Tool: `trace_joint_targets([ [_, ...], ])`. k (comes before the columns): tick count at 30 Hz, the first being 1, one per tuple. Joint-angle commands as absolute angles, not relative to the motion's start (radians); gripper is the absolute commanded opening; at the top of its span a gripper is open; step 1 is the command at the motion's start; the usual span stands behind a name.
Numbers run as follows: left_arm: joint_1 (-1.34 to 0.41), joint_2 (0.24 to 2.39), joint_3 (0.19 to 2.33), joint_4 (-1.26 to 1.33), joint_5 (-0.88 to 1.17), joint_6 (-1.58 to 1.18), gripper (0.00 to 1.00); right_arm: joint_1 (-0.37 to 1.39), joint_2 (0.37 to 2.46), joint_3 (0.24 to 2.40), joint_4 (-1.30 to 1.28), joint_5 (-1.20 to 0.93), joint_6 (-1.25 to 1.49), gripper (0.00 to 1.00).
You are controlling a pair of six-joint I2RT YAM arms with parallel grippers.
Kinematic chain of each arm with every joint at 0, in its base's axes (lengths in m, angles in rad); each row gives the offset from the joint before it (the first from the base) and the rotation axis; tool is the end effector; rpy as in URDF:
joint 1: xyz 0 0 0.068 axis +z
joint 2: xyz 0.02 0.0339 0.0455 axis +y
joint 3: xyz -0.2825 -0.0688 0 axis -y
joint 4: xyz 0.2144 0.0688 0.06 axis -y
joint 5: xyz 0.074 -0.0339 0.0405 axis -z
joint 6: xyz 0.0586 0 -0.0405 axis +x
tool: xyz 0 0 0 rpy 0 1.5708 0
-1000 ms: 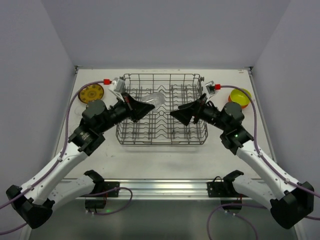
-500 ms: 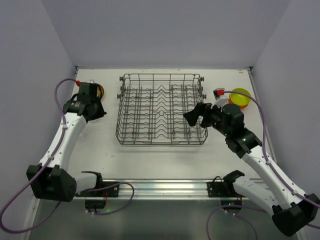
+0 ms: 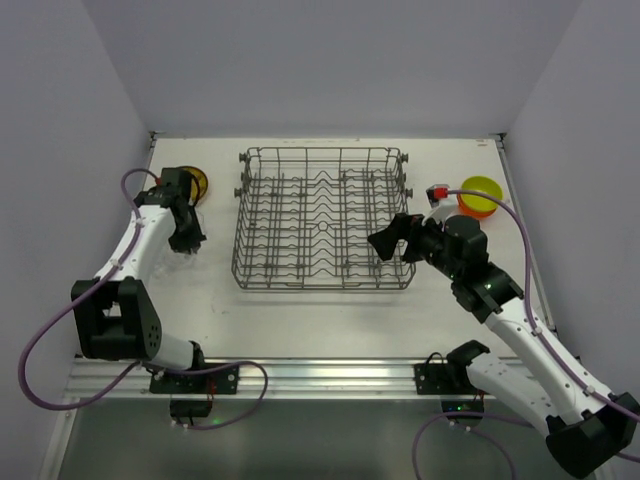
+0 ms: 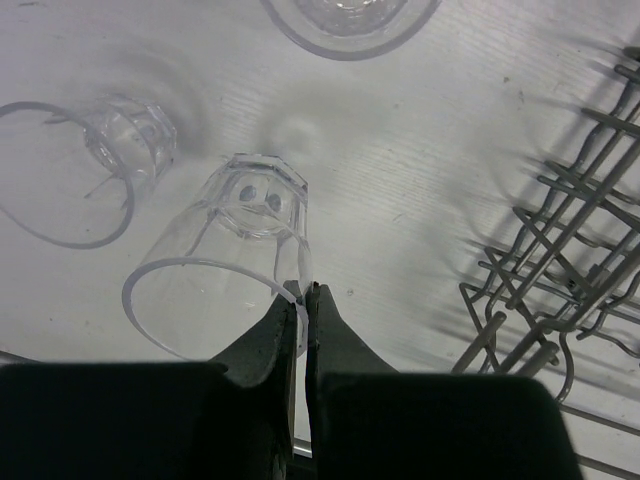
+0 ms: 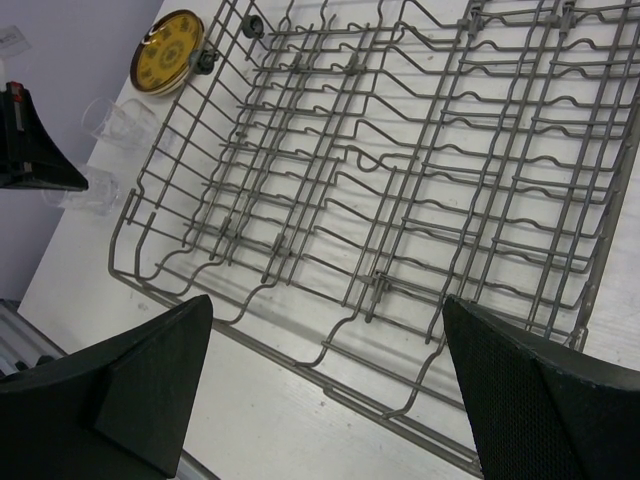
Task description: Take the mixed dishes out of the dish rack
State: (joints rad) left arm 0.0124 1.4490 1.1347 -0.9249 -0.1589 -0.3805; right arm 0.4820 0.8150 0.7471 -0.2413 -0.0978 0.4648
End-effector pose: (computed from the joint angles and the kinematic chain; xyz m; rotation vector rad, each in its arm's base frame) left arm 0.2509 0.0124 0.2600 -0.5798 2.7234 0.1327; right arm 0.1482 0.0840 0.3241 -0.0863 1.9447 0.7325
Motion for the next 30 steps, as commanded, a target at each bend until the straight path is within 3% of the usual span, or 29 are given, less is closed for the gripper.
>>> trace_joint_targets([
  [1, 0.037, 1.494, 1.14, -0.931, -0.14, -0.341, 0.0, 0.479, 0.804, 0.741, -0.19, -0.11, 0.469, 0.99],
  [19, 0.037, 1.608, 1.086, -0.836, -0.074, -0.351, 0.0, 0.477, 0.838, 0.741, -0.172, -0.161, 0.474, 0.99],
  [30, 0.037, 1.546, 1.111, -0.864, -0.077, -0.347, 0.45, 0.479, 0.853, 0.742, -0.17, -0.163, 0.471, 0.99],
])
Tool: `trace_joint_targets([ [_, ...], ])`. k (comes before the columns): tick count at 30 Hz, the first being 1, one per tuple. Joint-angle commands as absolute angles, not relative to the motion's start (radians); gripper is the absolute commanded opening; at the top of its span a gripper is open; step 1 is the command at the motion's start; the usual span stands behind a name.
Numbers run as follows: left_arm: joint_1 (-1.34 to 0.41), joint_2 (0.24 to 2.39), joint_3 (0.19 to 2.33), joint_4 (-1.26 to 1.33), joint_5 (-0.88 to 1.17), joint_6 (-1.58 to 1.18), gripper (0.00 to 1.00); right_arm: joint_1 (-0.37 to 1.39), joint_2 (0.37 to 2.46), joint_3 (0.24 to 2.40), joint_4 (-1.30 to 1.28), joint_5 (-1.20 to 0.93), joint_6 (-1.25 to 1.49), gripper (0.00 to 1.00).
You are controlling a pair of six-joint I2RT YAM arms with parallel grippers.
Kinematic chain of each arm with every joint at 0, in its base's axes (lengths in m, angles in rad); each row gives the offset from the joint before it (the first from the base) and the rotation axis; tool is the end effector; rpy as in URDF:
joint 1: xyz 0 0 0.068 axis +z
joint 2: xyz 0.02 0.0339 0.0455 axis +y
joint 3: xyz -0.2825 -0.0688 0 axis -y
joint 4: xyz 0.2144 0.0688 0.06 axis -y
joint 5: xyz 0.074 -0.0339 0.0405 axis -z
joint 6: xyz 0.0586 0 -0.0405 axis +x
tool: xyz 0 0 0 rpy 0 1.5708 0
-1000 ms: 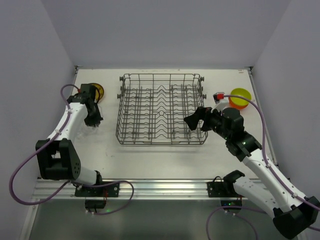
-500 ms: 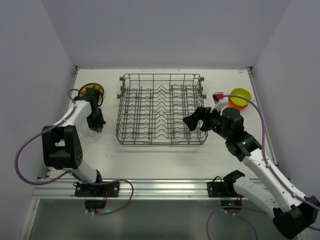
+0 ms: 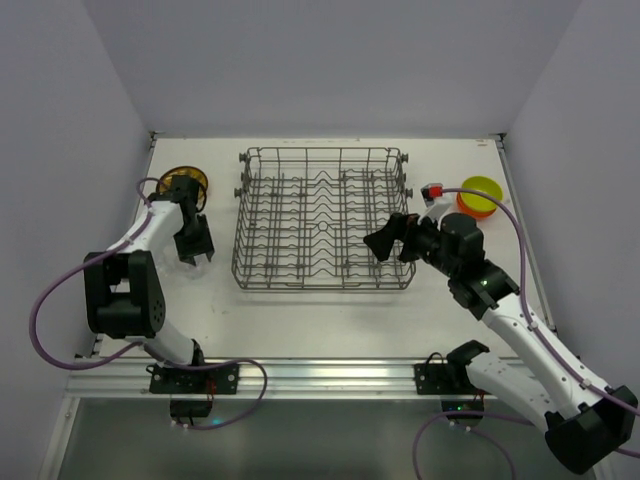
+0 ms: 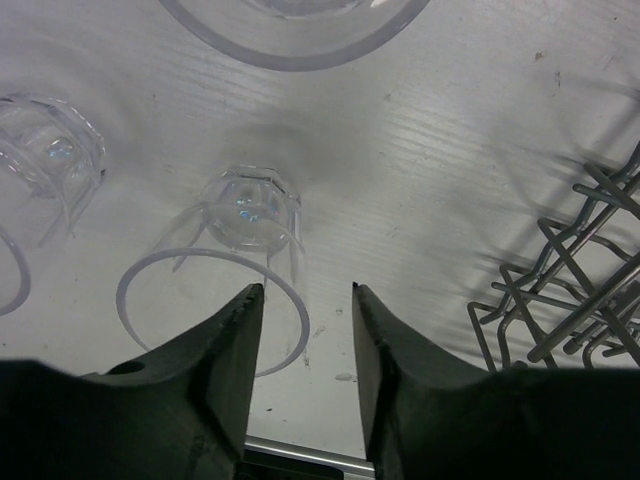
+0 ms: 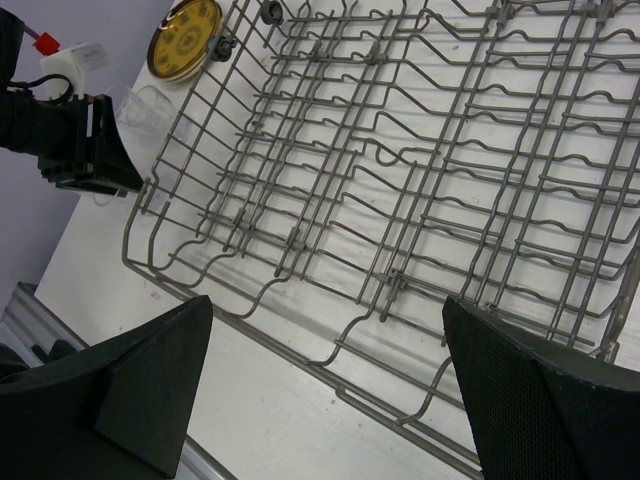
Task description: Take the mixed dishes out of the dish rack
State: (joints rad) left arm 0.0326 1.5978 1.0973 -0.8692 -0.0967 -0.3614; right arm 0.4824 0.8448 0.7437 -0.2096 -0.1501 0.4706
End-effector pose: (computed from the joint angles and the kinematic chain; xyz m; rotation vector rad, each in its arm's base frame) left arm 0.2706 0.0145 0.2160 -0.5867 2.8668 0.0914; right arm 0.1531 0.0901 0.3225 -0.1186 1.9528 0.7839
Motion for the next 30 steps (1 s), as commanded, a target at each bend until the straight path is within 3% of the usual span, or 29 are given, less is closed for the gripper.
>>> trace_joint_targets([
  [1, 0.035, 1.531, 1.127, -0.868, -0.08, -0.354, 0.48, 0.479, 0.853, 0.741, -0.17, -0.163, 0.469, 0.99],
  [4, 0.025, 1.413, 1.166, -0.887, -0.055, -0.35, 0.6, 0.479, 0.853, 0.747, -0.181, -0.149, 0.453, 0.99],
  [6, -0.038, 1.352, 1.184, -0.891, -0.073, -0.35, 0.83, 0.479, 0.841, 0.742, -0.184, -0.111, 0.442, 0.99],
  [7, -0.066, 1.32, 1.192, -0.891, -0.107, -0.359, 1.0, 0.479, 0.838, 0.742, -0.187, -0.1, 0.439, 0.99],
  [12, -0.215, 1.093, 1.194, -0.862, -0.173, -0.379, 1.0, 0.479, 0.798, 0.749, -0.21, -0.019, 0.407, 0.99],
  [19, -0.216, 0.766, 1.129, -0.821, -0.185, -0.356, 1.0, 0.48, 0.689, 0.85, -0.382, 0.168, 0.413, 0.99],
  [30, -0.216, 0.572, 1.062, -0.813, -0.296, -0.325, 1.0, 0.48, 0.56, 0.98, -0.713, 0.439, 0.37, 0.99],
])
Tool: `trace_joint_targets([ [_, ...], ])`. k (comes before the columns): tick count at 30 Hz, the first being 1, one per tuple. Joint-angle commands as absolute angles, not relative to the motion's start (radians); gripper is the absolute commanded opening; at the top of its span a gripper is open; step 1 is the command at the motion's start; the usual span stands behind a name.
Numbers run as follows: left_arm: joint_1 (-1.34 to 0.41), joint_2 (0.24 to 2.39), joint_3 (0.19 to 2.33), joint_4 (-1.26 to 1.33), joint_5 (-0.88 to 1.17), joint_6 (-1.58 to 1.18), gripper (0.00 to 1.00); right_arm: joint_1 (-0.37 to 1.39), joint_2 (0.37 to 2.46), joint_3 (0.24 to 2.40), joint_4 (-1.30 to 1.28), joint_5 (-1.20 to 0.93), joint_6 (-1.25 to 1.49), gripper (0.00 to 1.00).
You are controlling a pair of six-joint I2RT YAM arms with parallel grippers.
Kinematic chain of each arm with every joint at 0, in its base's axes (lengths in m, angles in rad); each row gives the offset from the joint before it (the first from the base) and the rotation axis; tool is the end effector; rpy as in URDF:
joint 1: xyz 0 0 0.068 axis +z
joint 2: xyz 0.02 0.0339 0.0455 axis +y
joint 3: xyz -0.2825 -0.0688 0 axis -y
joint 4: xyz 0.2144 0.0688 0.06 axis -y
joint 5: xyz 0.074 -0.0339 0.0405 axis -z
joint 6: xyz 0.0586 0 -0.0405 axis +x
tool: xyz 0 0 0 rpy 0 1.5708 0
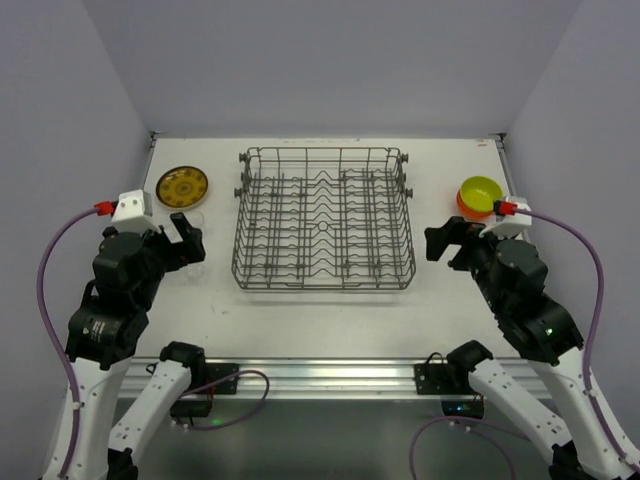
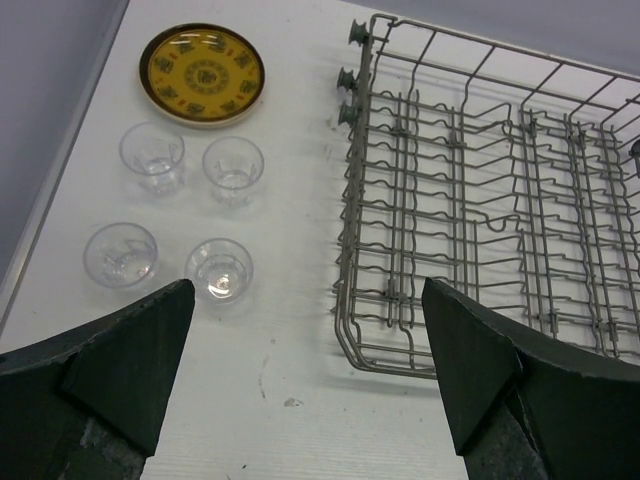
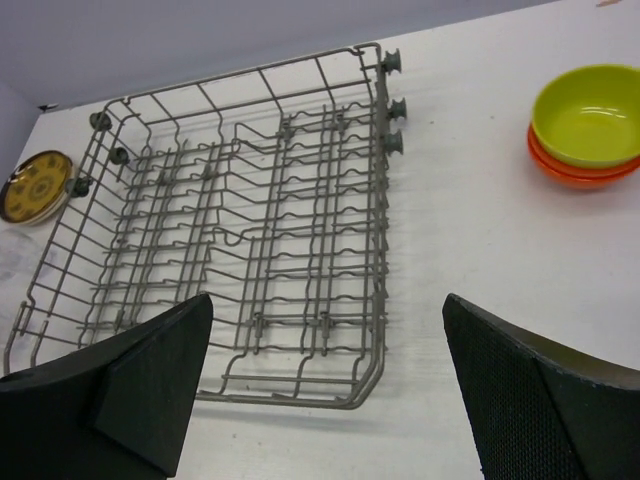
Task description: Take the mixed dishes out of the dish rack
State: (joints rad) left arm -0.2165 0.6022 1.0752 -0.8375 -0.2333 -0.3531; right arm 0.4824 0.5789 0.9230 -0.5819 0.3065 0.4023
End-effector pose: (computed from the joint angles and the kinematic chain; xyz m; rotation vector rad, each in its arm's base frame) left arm 0.0743 -0.0025 0.3779 -0.2859 1.9068 -0.1558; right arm 0.0891 0.0267 0.3663 0.1463 1.8055 0.3544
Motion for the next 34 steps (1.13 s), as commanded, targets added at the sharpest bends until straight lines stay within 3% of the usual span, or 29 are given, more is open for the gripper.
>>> trace_joint_targets([
  [1, -0.216, 0.551, 1.058, -0.816, -0.31, -0.328, 1.0, 0.48, 0.552, 1.0, -0.728, 0.446, 0.362, 0.99],
  [17, -0.216, 0.315, 1.003, -0.907, -0.302, -0.362, 1.0, 0.48, 0.359, 1.101, -1.061, 0.471, 0.371, 0.99],
  [23, -0.216, 0.298, 0.974, -0.876, -0.265, -0.368, 1.0, 0.479, 0.269, 1.083, -1.029, 0.468, 0.338, 0.99],
  [34, -0.216, 0.314, 0.973, -0.813, -0.261, -0.353, 1.0, 0.48, 0.305, 1.08, -1.025, 0.482, 0.341, 0.99],
])
